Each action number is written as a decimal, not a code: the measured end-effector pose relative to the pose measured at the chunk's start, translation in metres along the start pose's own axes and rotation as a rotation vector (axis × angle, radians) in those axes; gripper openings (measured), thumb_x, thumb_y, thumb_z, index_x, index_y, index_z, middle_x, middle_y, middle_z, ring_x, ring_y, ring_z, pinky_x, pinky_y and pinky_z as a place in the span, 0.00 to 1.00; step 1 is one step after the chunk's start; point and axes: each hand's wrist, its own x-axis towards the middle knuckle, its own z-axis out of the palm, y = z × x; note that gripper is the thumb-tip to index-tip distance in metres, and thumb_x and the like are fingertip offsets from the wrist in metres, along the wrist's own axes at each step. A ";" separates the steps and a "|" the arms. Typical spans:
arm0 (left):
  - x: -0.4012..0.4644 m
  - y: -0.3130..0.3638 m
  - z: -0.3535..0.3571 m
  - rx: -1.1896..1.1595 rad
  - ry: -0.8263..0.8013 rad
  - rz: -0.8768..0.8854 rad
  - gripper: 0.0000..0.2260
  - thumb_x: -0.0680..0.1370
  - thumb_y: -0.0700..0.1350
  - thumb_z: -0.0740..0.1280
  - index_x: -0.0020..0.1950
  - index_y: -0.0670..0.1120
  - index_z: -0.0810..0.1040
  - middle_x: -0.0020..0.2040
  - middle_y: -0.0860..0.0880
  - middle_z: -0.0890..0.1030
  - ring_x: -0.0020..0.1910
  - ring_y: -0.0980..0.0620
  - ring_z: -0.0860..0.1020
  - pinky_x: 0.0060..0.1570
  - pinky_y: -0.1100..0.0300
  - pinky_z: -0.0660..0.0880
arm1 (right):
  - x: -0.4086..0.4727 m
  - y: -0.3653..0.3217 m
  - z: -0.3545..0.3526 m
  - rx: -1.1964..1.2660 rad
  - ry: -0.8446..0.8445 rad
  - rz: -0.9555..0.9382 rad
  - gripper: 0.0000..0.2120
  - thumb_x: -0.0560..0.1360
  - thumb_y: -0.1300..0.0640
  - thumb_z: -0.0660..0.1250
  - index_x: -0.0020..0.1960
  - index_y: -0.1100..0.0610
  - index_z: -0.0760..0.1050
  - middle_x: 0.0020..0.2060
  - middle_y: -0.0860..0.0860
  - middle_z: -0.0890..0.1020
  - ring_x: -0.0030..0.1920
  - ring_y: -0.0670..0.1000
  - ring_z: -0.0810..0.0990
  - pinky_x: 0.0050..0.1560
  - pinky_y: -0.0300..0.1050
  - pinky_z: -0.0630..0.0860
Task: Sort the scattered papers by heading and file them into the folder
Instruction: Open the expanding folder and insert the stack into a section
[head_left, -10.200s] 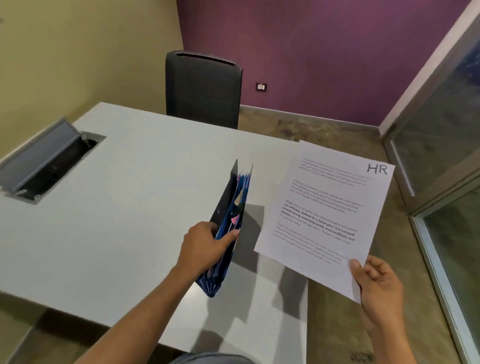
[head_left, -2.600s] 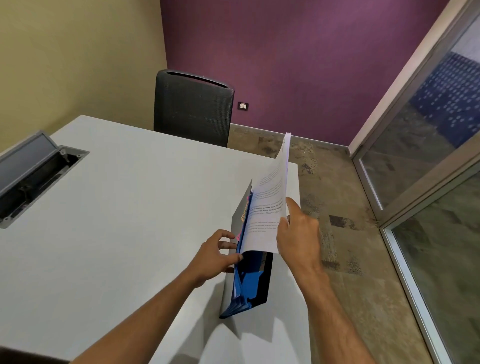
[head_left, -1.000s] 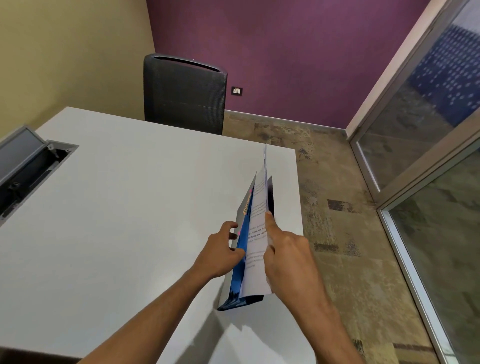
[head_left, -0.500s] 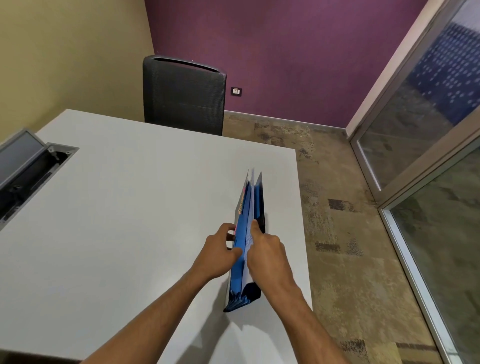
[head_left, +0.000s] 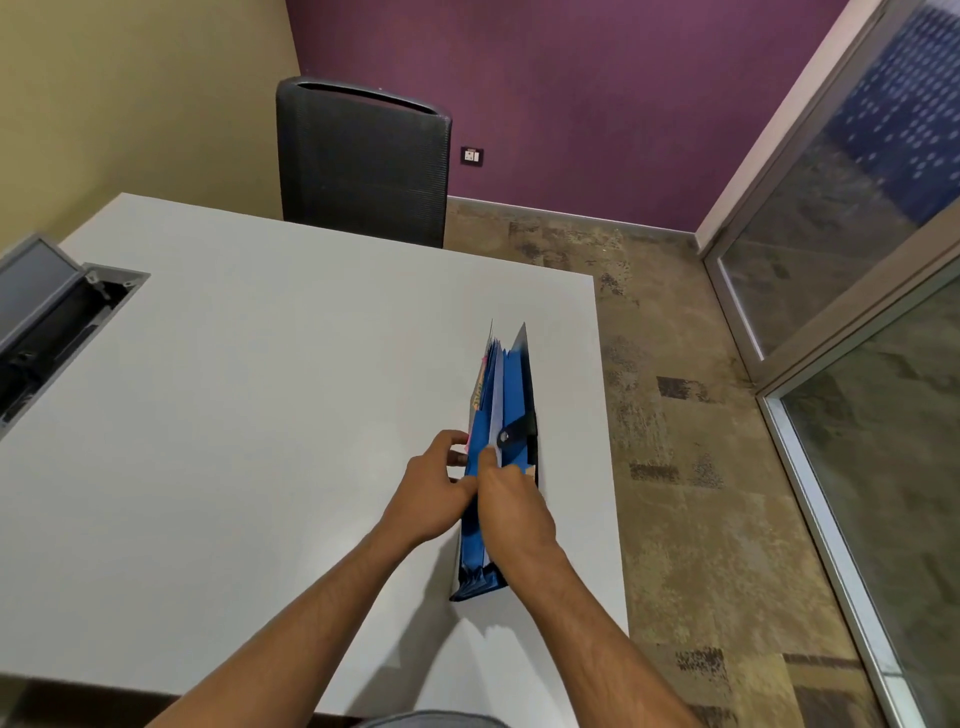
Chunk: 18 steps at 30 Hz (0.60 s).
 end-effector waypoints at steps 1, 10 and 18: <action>0.000 0.000 0.000 0.001 0.000 0.004 0.20 0.77 0.47 0.68 0.68 0.54 0.69 0.57 0.50 0.79 0.45 0.54 0.82 0.45 0.54 0.82 | 0.001 0.000 0.002 -0.014 -0.004 -0.014 0.16 0.84 0.45 0.45 0.55 0.48 0.70 0.37 0.47 0.75 0.37 0.44 0.73 0.33 0.41 0.63; 0.000 -0.005 -0.001 -0.037 0.019 -0.015 0.21 0.77 0.47 0.69 0.68 0.54 0.68 0.57 0.51 0.78 0.45 0.54 0.83 0.45 0.53 0.82 | -0.002 -0.003 -0.010 -0.121 -0.144 0.000 0.21 0.81 0.67 0.58 0.73 0.63 0.61 0.54 0.59 0.76 0.49 0.54 0.77 0.40 0.42 0.68; 0.000 -0.002 -0.003 -0.029 -0.014 -0.032 0.22 0.76 0.41 0.66 0.69 0.52 0.67 0.57 0.51 0.77 0.45 0.56 0.81 0.44 0.55 0.81 | 0.009 0.004 -0.041 -0.222 0.061 -0.045 0.16 0.78 0.60 0.66 0.64 0.59 0.70 0.57 0.57 0.76 0.53 0.56 0.78 0.44 0.47 0.73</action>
